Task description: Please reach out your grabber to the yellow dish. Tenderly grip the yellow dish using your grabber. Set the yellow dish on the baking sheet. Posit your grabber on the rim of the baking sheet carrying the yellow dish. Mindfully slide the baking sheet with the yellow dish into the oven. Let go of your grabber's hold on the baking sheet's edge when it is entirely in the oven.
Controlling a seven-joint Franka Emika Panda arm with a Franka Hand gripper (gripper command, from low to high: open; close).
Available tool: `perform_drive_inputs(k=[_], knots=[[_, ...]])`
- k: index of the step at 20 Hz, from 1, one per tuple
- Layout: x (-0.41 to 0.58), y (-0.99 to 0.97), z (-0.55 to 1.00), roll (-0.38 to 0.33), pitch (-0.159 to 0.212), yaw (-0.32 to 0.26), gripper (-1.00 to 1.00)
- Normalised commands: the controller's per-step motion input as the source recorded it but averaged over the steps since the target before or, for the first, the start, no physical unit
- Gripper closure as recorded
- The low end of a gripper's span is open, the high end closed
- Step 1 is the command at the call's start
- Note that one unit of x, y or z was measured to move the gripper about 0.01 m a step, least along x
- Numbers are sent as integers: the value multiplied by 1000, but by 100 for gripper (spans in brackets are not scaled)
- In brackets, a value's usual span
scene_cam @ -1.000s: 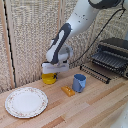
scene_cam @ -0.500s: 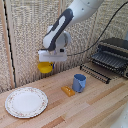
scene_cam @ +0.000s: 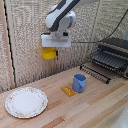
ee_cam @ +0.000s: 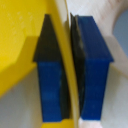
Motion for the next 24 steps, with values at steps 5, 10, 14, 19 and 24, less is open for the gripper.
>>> perform_drive_inputs(k=[5, 10, 14, 19, 24], knots=[[-11, -405, 537, 13, 48, -277, 100], [-32, -483, 425, 7, 0, -252, 100], [-58, -601, 500, 17, 26, -205, 100], [-234, -726, 524, 31, 68, -144, 100], [-313, -758, 445, 26, 46, -127, 100]])
